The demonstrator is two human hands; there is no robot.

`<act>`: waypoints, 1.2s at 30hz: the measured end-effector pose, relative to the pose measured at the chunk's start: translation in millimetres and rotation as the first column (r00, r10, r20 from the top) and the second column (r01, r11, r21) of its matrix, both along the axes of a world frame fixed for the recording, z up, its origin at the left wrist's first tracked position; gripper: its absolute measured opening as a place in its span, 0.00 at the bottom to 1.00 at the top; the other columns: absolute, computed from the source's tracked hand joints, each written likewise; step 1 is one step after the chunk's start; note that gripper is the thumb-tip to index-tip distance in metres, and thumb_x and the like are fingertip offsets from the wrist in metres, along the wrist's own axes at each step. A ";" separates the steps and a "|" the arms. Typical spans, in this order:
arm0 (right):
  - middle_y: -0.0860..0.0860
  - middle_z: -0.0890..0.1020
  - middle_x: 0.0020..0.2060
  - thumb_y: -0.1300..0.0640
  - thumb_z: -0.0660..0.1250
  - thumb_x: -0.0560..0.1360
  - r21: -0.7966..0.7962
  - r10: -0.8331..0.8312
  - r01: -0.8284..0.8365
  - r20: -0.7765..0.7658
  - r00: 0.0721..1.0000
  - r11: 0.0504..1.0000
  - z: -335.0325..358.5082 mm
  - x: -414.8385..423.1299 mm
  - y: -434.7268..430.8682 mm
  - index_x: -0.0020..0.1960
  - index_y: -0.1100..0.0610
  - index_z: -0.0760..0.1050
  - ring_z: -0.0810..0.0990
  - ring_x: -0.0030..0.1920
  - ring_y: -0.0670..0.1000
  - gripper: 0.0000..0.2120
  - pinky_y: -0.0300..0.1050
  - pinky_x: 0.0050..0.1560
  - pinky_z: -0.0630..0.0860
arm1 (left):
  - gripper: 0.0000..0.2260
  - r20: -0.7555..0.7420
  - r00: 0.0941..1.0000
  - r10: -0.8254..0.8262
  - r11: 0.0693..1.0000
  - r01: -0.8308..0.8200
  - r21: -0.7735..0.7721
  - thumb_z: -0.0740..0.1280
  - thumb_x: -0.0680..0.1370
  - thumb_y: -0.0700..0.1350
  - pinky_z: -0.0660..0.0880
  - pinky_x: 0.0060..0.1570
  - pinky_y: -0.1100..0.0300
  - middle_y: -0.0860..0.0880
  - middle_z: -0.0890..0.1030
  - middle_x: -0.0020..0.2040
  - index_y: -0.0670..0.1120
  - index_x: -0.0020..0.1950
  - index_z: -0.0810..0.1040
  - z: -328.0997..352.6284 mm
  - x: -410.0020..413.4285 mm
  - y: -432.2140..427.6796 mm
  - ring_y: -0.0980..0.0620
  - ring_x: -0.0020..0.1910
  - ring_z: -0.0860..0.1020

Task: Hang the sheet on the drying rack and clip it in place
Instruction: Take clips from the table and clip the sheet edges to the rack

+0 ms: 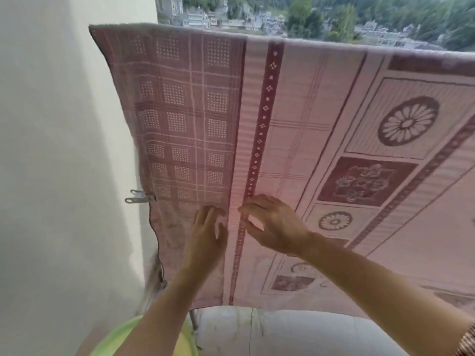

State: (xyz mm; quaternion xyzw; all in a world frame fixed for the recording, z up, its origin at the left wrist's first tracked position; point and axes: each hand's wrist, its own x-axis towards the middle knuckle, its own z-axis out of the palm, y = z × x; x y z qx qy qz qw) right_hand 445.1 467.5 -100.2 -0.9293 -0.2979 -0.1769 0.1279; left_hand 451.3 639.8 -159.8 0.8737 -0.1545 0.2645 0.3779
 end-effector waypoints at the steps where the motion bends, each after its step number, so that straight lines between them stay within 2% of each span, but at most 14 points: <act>1: 0.51 0.83 0.49 0.57 0.69 0.73 0.032 -0.072 0.072 -0.019 0.997 0.997 1.6 -11.6 -28.7 0.54 0.59 0.80 0.81 0.50 0.51 0.11 0.48 0.51 0.80 | 0.12 -0.010 0.998 -0.069 0.997 0.069 0.037 0.67 0.71 0.32 0.78 0.50 0.53 0.48 0.77 0.53 0.45 0.51 0.75 4.6 -2.3 -26.8 0.49 0.53 0.75; 5: 0.52 0.83 0.49 0.58 0.69 0.73 0.145 -0.340 0.348 -0.078 0.937 0.926 0.2 -74.1 -153.2 0.55 0.59 0.79 0.81 0.48 0.52 0.11 0.47 0.49 0.80 | 0.12 -0.094 0.959 -0.267 0.950 0.278 0.142 0.63 0.75 0.35 0.72 0.55 0.60 0.50 0.75 0.58 0.46 0.56 0.76 24.7 -29.4 -154.3 0.52 0.60 0.73; 7: 0.53 0.83 0.52 0.56 0.69 0.74 0.173 -0.480 0.491 -0.107 0.871 0.854 -5.5 -112.7 -219.7 0.56 0.59 0.79 0.81 0.50 0.53 0.13 0.47 0.50 0.80 | 0.13 -0.148 0.919 -0.365 0.908 0.386 0.164 0.60 0.76 0.38 0.68 0.59 0.61 0.51 0.75 0.61 0.48 0.59 0.75 25.1 -48.8 -226.2 0.53 0.63 0.71; 9: 0.53 0.81 0.55 0.54 0.68 0.75 0.195 -0.594 0.613 -0.152 0.790 0.766 -13.0 -155.2 -287.1 0.59 0.60 0.78 0.81 0.51 0.54 0.15 0.43 0.51 0.77 | 0.13 -0.194 0.857 -0.478 0.843 0.509 0.171 0.59 0.76 0.40 0.68 0.62 0.59 0.50 0.75 0.61 0.48 0.60 0.74 22.0 -74.7 -301.5 0.53 0.63 0.70; 13: 0.50 0.77 0.61 0.50 0.66 0.76 0.148 -0.777 0.824 -0.278 0.565 0.546 -33.1 -230.8 -404.6 0.65 0.56 0.72 0.79 0.55 0.53 0.20 0.48 0.53 0.77 | 0.14 -0.328 0.737 -0.591 0.727 0.663 0.180 0.62 0.75 0.40 0.67 0.62 0.58 0.49 0.75 0.62 0.46 0.60 0.74 6.0 -119.8 -438.7 0.50 0.64 0.70; 16: 0.51 0.76 0.57 0.50 0.66 0.75 0.089 -0.855 0.921 -0.346 0.386 0.380 -40.8 -287.1 -467.0 0.63 0.54 0.73 0.78 0.56 0.54 0.19 0.47 0.54 0.75 | 0.14 -0.446 0.635 -0.631 0.610 0.761 0.222 0.64 0.74 0.44 0.67 0.60 0.58 0.49 0.72 0.63 0.47 0.60 0.75 -1.6 -155.0 -523.6 0.48 0.65 0.68; 19: 0.52 0.75 0.56 0.51 0.66 0.74 0.085 -0.893 0.976 -0.392 0.219 0.201 -47.2 -342.0 -522.4 0.61 0.54 0.75 0.76 0.58 0.54 0.17 0.47 0.58 0.72 | 0.16 -0.511 0.550 -0.661 0.504 0.829 0.241 0.63 0.74 0.45 0.68 0.59 0.56 0.49 0.70 0.64 0.48 0.62 0.73 -2.1 -193.2 -602.4 0.46 0.66 0.67; 24: 0.55 0.72 0.63 0.51 0.65 0.75 0.049 -0.887 0.998 -0.462 -0.023 -0.051 -59.8 -418.7 -607.5 0.68 0.58 0.68 0.72 0.64 0.56 0.23 0.47 0.62 0.69 | 0.16 -0.503 0.465 -0.728 0.326 0.881 0.343 0.63 0.74 0.46 0.68 0.61 0.54 0.47 0.72 0.63 0.49 0.62 0.72 5.7 -254.2 -727.5 0.45 0.63 0.68; 27: 0.55 0.70 0.64 0.50 0.65 0.76 0.033 -0.864 0.986 -0.488 -0.127 -0.163 -63.0 -451.6 -673.6 0.69 0.58 0.66 0.71 0.65 0.56 0.25 0.47 0.63 0.68 | 0.17 -0.509 0.391 -0.767 0.222 0.906 0.361 0.63 0.74 0.47 0.69 0.62 0.53 0.47 0.72 0.64 0.48 0.63 0.72 7.8 -284.7 -810.0 0.46 0.64 0.68; 32: 0.54 0.70 0.61 0.49 0.64 0.75 0.034 -0.788 0.938 -0.552 -0.271 -0.346 -58.0 -497.1 -799.1 0.67 0.57 0.67 0.73 0.61 0.56 0.23 0.48 0.57 0.71 | 0.18 -0.519 0.279 -0.808 0.083 0.926 0.368 0.62 0.75 0.48 0.67 0.62 0.53 0.47 0.70 0.66 0.48 0.64 0.70 7.4 -328.4 -960.9 0.46 0.66 0.67; 36: 0.54 0.69 0.63 0.49 0.64 0.75 0.015 -0.723 0.883 -0.580 -0.375 -0.470 -53.3 -541.2 -894.4 0.68 0.57 0.66 0.71 0.65 0.56 0.24 0.50 0.63 0.70 | 0.19 -0.541 0.205 -0.816 -0.018 0.925 0.378 0.62 0.75 0.48 0.68 0.63 0.52 0.47 0.69 0.67 0.48 0.66 0.69 10.3 -369.1 -1076.5 0.45 0.66 0.66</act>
